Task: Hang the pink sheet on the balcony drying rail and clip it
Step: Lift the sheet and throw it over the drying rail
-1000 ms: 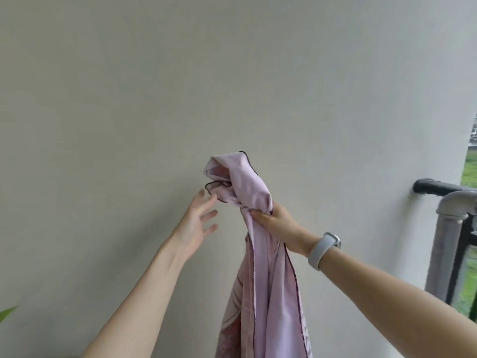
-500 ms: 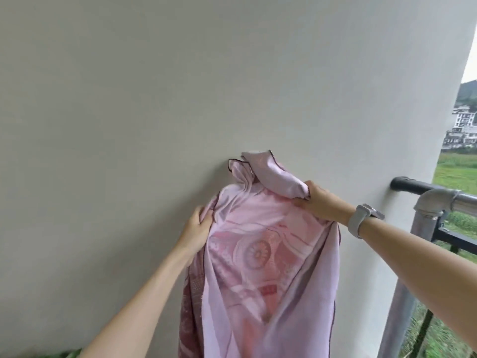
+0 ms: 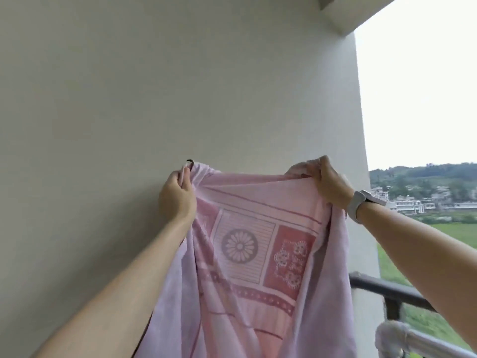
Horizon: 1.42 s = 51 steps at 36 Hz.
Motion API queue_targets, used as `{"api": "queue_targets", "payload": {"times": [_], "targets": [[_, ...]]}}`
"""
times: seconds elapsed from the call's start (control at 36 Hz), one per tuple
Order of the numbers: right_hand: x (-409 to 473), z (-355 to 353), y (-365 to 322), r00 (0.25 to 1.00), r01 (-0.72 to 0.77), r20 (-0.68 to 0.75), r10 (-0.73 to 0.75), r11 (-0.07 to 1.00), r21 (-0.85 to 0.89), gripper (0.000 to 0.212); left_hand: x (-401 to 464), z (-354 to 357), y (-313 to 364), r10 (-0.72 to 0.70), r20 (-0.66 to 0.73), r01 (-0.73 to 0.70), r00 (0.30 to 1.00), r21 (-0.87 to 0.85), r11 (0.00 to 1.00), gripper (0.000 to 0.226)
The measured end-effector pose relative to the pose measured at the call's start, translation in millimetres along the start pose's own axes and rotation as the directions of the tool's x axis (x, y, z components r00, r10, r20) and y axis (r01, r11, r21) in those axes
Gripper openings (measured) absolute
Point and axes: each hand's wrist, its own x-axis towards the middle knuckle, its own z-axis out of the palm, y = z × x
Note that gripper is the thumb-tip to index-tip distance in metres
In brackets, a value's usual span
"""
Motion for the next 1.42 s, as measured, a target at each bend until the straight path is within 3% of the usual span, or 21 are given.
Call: {"api": "queue_targets", "payload": {"times": [0.06, 0.14, 0.25, 0.36, 0.53, 0.67, 0.75, 0.94, 1.11, 1.25, 1.42], "targets": [[16, -38, -1, 0.986, 0.1, -0.13, -0.108, 0.993, -0.067, 0.034, 11, 19, 39, 0.123, -0.045, -0.124, 0.991, -0.015, 0.992, 0.037], [19, -83, 16, 0.959, 0.186, -0.155, -0.238, 0.94, -0.287, 0.025, 2, 42, 75, 0.238, 0.09, -0.24, 0.967, 0.019, 0.971, 0.037], [-4, -135, 63, 0.965, 0.188, -0.057, -0.256, 0.827, -0.529, 0.028, -30, 70, 86, 0.124, 0.357, -0.195, 0.926, 0.169, 0.966, 0.047], [-24, -182, 110, 0.964, 0.237, 0.061, -0.259, 0.729, -0.643, 0.029, -79, 89, 107, 0.059, 0.39, -0.132, 0.919, 0.163, 0.978, 0.05], [-33, -253, 147, 0.973, 0.163, -0.027, -0.231, 0.759, -0.63, 0.025, -123, 96, 199, 0.091, 0.246, -0.11, 0.965, 0.063, 0.992, 0.043], [-49, -334, 158, 0.969, 0.078, -0.134, -0.209, 0.769, -0.635, 0.022, -148, 91, 279, 0.174, 0.235, -0.163, 0.956, -0.064, 0.985, 0.044], [-66, -387, 162, 0.951, 0.107, -0.173, -0.257, 0.795, -0.597, 0.029, -170, 85, 320, 0.221, 0.234, -0.196, 0.947, -0.127, 0.972, 0.043], [-157, -482, 144, 0.949, 0.187, -0.076, -0.305, 0.743, -0.642, 0.023, -259, 49, 385, 0.287, 0.336, -0.179, 0.897, -0.318, 0.931, 0.039], [-240, -539, 116, 0.944, 0.281, 0.011, -0.329, 0.786, -0.551, 0.037, -340, -2, 425, 0.268, 0.403, -0.115, 0.875, -0.365, 0.924, 0.035], [-282, -573, 96, 0.963, 0.223, -0.023, -0.268, 0.844, -0.488, 0.019, -375, -48, 459, 0.238, 0.401, -0.078, 0.885, -0.377, 0.923, 0.037], [-322, -640, 77, 0.963, 0.175, -0.122, -0.241, 0.9, -0.399, 0.023, -413, -95, 521, 0.281, 0.393, -0.107, 0.876, -0.409, 0.906, 0.037]]}}
